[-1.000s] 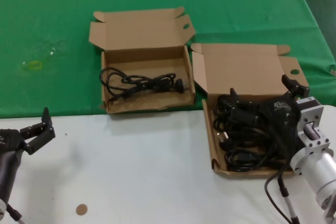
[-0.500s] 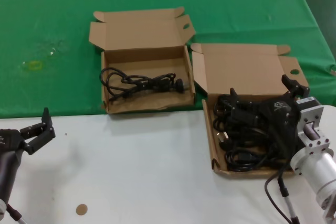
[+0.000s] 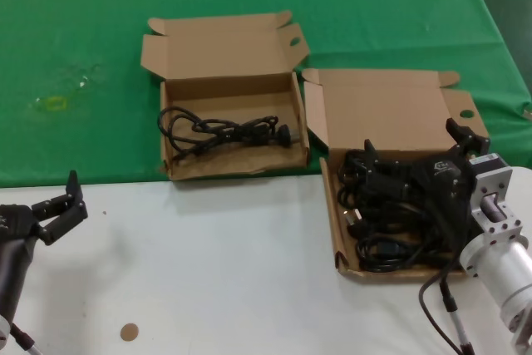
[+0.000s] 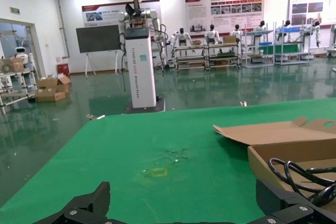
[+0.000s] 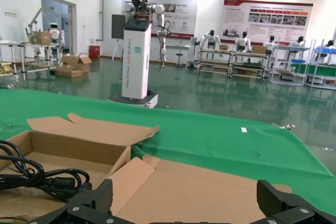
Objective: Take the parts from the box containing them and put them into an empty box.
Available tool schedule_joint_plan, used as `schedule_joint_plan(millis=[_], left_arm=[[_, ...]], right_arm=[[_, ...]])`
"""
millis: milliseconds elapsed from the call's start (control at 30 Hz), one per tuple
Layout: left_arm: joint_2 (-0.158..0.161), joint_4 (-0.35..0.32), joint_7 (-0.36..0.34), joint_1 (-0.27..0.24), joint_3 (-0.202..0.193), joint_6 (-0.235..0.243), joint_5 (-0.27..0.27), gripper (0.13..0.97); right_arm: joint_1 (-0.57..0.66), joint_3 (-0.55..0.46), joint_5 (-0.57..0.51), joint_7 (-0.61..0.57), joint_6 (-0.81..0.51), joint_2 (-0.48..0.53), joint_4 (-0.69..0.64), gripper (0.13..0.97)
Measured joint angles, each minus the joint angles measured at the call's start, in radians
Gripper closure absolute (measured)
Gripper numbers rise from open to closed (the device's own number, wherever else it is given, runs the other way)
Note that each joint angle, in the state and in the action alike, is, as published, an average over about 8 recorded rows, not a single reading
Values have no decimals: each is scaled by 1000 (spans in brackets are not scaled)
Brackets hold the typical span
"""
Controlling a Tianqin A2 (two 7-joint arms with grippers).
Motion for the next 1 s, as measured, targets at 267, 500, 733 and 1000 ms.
schedule_joint_plan(millis=[267, 500, 733, 1000], left_arm=[[0, 0, 0, 0, 0, 0, 0, 132], [0, 0, 0, 0, 0, 0, 0, 132], [0, 0, 0, 0, 0, 0, 0, 132], [0, 0, 0, 0, 0, 0, 0, 132]], right_arm=[[0, 0, 0, 0, 0, 0, 0, 129], [0, 0, 0, 0, 0, 0, 0, 129], [0, 0, 0, 0, 0, 0, 0, 129], [0, 0, 0, 0, 0, 0, 0, 129]])
